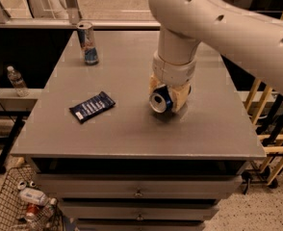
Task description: Knock pepsi can over
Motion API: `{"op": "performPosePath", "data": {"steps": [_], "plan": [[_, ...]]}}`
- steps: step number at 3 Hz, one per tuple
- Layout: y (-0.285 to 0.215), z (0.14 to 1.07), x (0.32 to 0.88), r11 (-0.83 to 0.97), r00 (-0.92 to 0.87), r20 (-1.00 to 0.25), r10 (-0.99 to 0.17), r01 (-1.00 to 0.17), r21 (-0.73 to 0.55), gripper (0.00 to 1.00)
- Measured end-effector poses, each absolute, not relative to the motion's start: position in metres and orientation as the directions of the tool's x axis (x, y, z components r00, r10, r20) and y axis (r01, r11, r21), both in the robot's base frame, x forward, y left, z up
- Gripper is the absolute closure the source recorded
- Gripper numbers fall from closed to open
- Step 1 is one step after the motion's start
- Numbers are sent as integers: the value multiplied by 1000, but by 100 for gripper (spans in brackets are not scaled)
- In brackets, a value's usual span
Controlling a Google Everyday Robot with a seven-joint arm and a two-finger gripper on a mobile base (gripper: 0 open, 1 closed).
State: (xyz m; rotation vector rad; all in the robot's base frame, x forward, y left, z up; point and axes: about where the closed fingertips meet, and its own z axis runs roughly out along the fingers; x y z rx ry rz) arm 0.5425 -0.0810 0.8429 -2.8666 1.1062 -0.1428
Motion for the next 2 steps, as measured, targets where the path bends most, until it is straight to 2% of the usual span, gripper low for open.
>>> {"op": "performPosePath", "data": {"steps": [1,2], "plan": [[-80,834,545,-745,733,161,-661,-666,-29,82],[-82,834,548,-745,730,172,-661,-667,-30,59]]}}
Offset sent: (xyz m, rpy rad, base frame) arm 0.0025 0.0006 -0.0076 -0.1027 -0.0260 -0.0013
